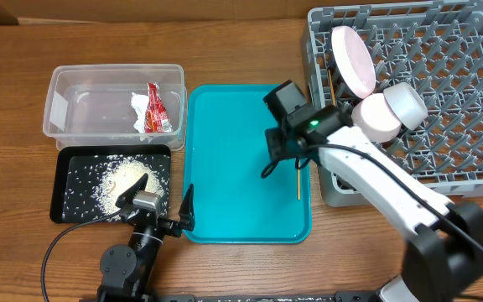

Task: Sort waste into correct bins and load items into the dishwasher
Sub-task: 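Grasp the remaining chopstick on the teal tray with the right gripper, then place the second chopstick into the dish rack with the right gripper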

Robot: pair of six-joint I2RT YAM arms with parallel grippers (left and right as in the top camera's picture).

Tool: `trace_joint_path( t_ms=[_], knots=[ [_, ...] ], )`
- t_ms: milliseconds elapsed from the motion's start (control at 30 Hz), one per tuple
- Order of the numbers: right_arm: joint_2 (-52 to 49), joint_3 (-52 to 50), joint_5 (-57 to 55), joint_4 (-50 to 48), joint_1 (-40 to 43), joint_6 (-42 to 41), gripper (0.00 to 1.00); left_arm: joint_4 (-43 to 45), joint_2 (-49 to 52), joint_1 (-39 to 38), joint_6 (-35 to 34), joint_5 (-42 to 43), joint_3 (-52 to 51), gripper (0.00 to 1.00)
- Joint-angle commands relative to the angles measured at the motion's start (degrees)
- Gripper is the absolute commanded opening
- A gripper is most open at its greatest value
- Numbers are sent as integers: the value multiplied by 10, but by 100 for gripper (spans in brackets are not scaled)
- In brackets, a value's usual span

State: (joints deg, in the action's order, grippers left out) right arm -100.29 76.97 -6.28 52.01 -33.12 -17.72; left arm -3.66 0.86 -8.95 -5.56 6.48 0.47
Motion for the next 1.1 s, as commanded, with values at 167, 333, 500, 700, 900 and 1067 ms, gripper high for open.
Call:
trace_joint_path(
  t_ms=[167, 333, 500, 700, 900, 1067],
  knots=[
    [-90, -50, -60, -51, 7, -66, 47, -1, -6, 4, 2, 6, -2, 100],
    [-121, -50, -54, -50, 7, -83, 29, -1, -6, 4, 2, 6, -2, 100],
    [-116, -47, 16, -34, 4, -82, 4, -1, -6, 4, 2, 6, -2, 100],
    [-59, -27, 10, -10, 2, -73, 4, -2, -6, 4, 2, 6, -2, 100],
    [45, -3, -116, -5, 12, -24, 4, -1, -6, 4, 2, 6, -2, 100],
    [90, -3, -198, -52, 36, 139, 4, -1, -6, 4, 2, 6, -2, 100]
  ],
)
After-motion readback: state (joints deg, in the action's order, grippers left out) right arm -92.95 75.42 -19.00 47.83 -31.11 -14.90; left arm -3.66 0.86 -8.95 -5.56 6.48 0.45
